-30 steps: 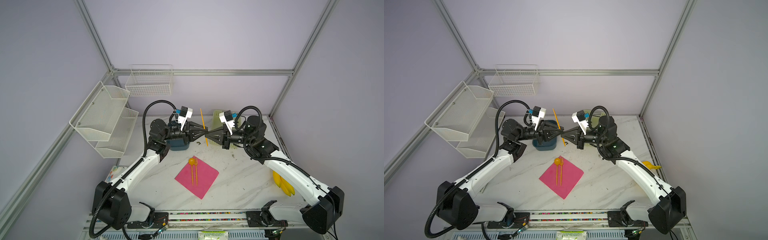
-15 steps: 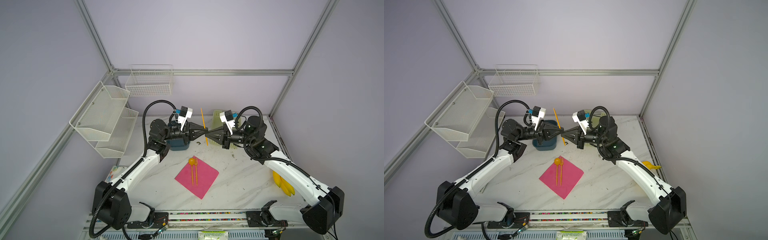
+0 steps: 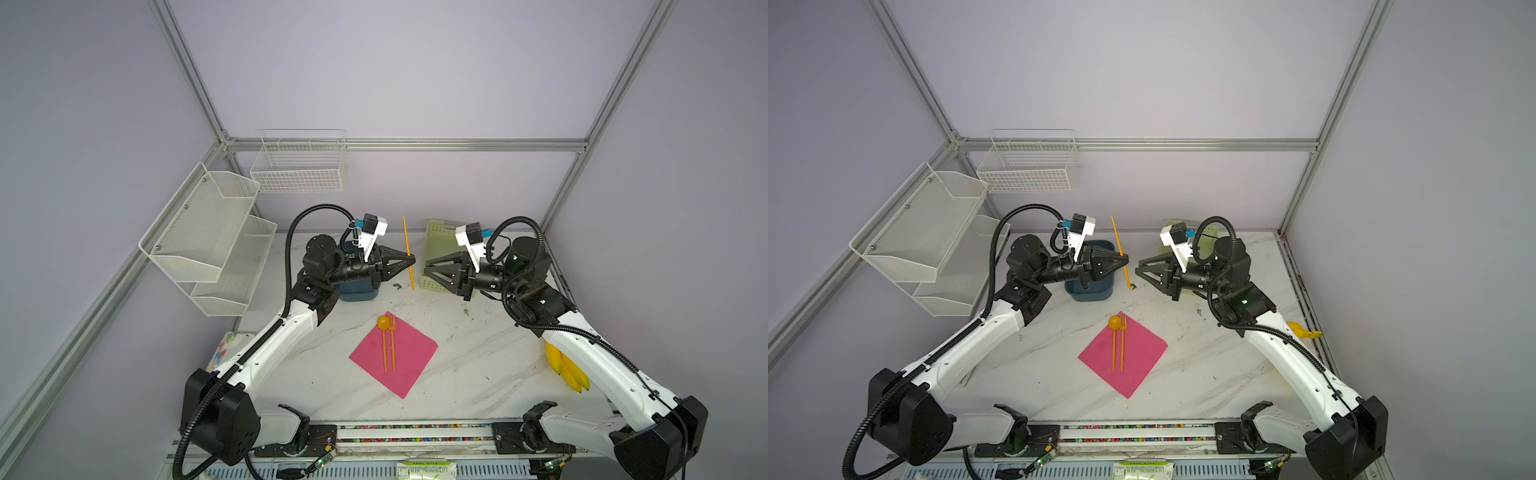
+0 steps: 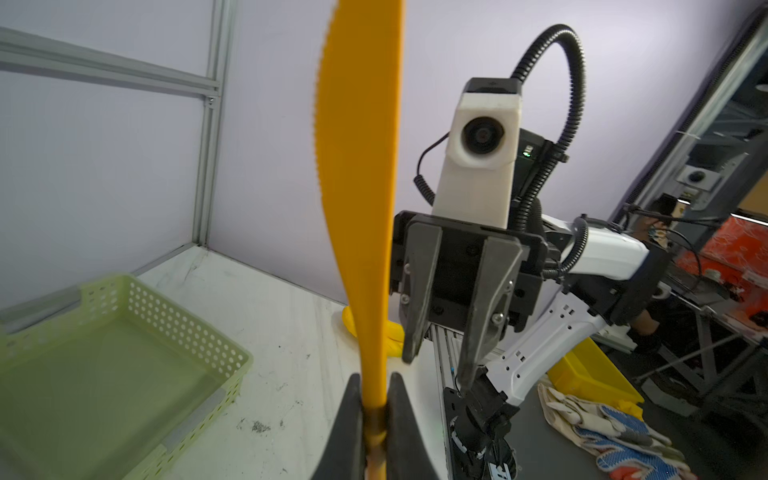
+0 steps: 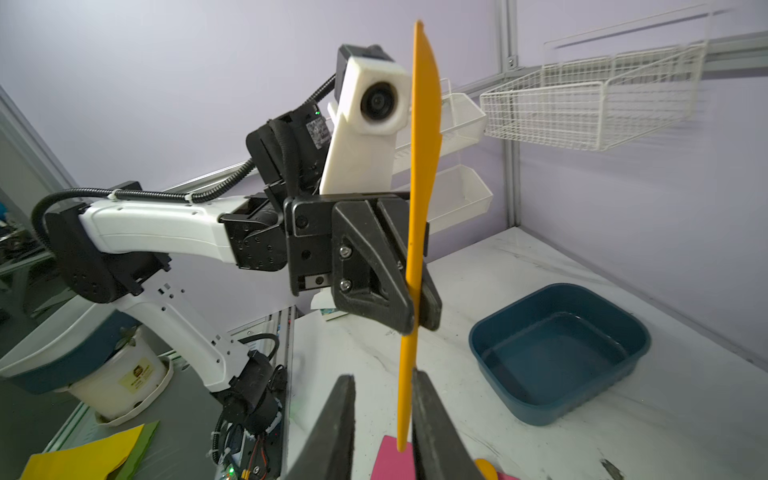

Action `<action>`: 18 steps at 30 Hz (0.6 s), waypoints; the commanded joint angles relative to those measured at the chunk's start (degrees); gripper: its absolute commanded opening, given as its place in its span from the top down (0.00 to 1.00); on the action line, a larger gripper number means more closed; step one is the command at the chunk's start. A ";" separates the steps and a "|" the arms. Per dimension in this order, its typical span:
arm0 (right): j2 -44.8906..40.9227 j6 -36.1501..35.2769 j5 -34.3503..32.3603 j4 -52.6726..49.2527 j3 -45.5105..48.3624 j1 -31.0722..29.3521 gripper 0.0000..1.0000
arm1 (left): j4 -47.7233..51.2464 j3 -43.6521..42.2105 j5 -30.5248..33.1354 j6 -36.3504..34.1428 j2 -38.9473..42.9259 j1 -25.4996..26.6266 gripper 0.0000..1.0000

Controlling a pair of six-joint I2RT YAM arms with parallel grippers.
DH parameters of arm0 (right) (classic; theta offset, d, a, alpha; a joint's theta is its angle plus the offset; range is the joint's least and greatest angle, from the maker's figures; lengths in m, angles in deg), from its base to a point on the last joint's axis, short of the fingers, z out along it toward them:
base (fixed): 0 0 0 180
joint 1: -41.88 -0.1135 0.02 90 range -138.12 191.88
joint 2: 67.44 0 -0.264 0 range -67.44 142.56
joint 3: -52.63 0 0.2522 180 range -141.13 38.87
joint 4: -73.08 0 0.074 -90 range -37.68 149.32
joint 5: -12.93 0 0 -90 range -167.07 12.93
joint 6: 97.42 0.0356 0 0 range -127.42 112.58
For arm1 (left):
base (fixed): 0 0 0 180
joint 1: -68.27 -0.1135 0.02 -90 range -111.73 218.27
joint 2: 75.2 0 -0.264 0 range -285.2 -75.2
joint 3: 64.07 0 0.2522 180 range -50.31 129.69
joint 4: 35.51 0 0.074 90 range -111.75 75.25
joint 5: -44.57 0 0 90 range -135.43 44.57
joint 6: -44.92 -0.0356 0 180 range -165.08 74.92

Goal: Place the utensils on the paper napkin and roll it up
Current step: 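Open the right gripper to release the yellow knife to the left gripper, then carry the knife over the pink napkin with the left gripper while the right gripper withdraws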

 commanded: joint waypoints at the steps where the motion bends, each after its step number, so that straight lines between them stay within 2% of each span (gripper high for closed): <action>1: -1.39 -2.34 -3.81 -4.23 0.16 2.83 0.73 | 13.11 6.51 11.88 -6.47 2.48 0.77 1.00; 4: -0.54 -2.90 -7.23 -6.57 -0.38 4.61 0.73 | 21.14 7.24 20.46 -8.79 2.50 3.55 1.00; 7: 1.16 -2.78 -11.91 -8.46 -1.10 5.72 0.78 | 28.48 8.40 30.56 -8.87 1.41 7.02 1.00; 12: 4.57 -1.75 -19.92 -11.20 -2.38 7.28 0.78 | 36.76 10.06 40.18 -3.94 -1.90 11.73 1.00; 18: 6.81 -0.80 -25.89 -13.90 -2.54 9.50 0.78 | 49.72 13.09 51.52 1.91 -8.04 18.34 1.00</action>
